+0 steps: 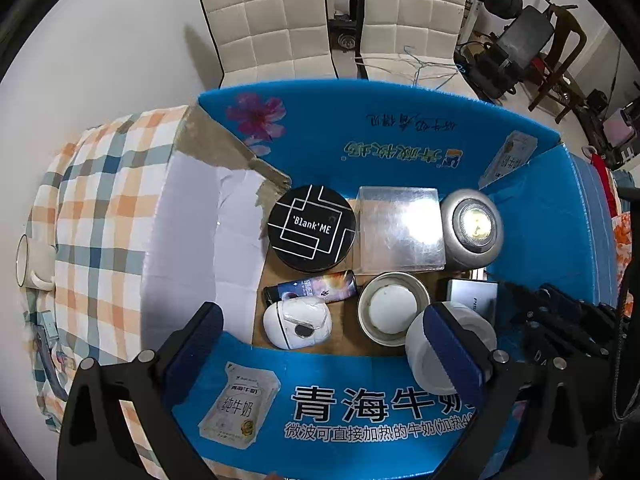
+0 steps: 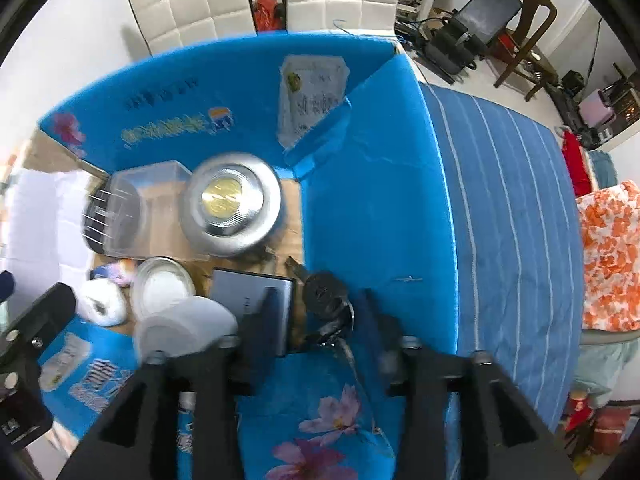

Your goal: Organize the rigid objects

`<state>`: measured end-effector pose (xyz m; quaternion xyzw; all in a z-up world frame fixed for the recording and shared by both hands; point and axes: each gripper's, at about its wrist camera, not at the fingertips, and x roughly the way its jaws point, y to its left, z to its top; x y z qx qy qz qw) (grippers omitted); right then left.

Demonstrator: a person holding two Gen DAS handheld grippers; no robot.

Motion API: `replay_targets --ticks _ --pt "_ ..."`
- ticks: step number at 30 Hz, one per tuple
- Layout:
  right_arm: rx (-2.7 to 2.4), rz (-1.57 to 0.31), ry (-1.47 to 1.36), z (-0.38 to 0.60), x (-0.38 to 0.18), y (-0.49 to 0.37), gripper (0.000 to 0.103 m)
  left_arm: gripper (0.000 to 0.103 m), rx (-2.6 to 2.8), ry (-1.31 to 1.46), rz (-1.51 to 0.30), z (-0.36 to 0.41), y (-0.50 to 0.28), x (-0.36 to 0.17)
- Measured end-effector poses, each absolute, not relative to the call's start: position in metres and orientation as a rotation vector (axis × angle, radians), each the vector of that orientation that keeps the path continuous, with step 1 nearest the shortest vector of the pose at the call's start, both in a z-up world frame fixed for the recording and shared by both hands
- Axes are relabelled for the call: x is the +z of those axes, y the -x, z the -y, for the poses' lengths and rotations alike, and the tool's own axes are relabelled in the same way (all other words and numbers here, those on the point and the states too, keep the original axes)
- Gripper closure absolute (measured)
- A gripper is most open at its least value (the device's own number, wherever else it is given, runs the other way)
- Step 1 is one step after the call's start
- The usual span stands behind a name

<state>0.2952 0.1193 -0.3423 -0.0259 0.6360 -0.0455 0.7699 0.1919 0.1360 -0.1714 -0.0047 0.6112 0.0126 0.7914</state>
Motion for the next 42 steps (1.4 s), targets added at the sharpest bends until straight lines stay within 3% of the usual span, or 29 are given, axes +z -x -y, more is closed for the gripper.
replay_targets --ticks 4,26,42 --pt "-0.092 -1.347 0.058 -0.123 -0.321 -0.292 0.017 0.0 0.036 0.014 -1.298 -0.139 -0.19 -0.157" --pt "-0.008 -1.141 -0.012 -0.127 -0.108 -0.17 0.012 0.0 0.073 0.079 -1.166 -0.167 -0.102 -0.005" --pt "0.006 -1.102 0.015 -0.12 -0.043 -0.118 0.011 0.0 0.022 0.075 -1.111 -0.155 -0.058 0.043"
